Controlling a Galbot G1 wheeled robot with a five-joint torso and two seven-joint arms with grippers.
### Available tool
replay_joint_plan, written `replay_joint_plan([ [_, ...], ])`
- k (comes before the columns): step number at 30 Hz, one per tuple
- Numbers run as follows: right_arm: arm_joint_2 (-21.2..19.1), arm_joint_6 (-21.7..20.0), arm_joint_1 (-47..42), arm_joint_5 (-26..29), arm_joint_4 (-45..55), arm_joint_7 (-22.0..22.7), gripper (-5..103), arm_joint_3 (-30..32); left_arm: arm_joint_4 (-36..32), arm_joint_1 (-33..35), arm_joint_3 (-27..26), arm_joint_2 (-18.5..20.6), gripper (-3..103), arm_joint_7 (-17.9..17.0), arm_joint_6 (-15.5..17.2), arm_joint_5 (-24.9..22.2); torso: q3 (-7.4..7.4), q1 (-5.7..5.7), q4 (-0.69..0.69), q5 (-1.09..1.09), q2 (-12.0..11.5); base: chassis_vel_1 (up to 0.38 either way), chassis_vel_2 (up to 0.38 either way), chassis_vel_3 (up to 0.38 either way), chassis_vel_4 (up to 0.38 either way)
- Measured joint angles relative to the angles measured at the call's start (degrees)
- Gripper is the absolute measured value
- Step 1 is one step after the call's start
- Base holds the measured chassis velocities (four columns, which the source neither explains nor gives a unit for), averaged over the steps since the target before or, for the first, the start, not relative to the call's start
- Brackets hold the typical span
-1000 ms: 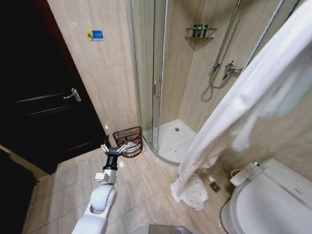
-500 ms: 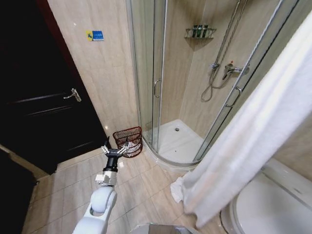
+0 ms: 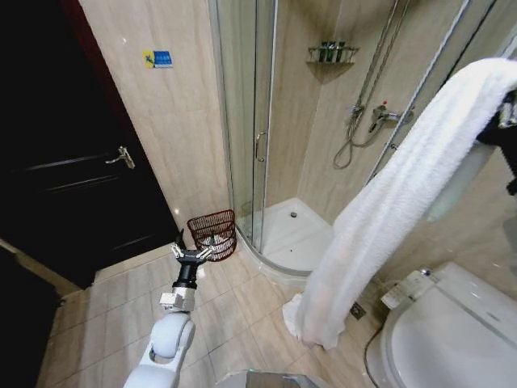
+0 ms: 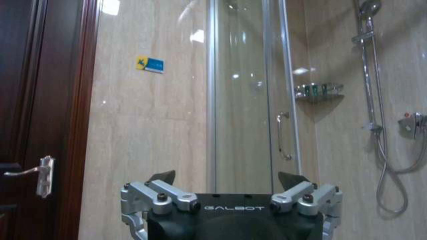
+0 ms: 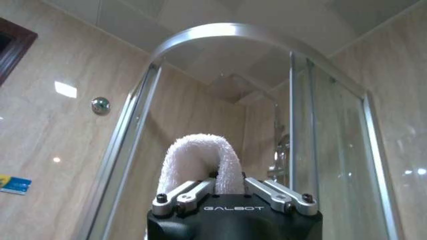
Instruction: Discard the used towel into the hamper.
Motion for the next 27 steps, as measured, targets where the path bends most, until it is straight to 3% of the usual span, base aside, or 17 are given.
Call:
replay_joint_plan([
  [14, 3.08, -1.63, -0.88, -3.99, 0.23, -2.12, 3, -1.68, 0.11, 1.43, -0.02, -0.33, 100, 0.02, -1.42, 0.71, 0.00, 0.00, 0.01, 0.02, 0.00, 0.043, 0.048, 0.035, 0.050],
  [18, 4.49, -3.81, -1.99, -7.20, 0.41, -3.77, 3, -1.98, 0.08, 1.42, -0.04, -0.48, 100, 0.14, -1.58, 0.91, 0.00, 0.00, 0.00, 0.03, 0.00, 0.099, 0.102, 0.087, 0.101],
  [27, 4.19, -4.12, -1.67, -11.21, -0.18, -4.20, 3, -3.28, 0.40, 1.39, -0.83, 0.05, 100, 0.22, -2.86, 0.90, 0.00, 0.01, 0.03, 0.03, 0.00, 0.117, 0.118, 0.111, 0.092],
])
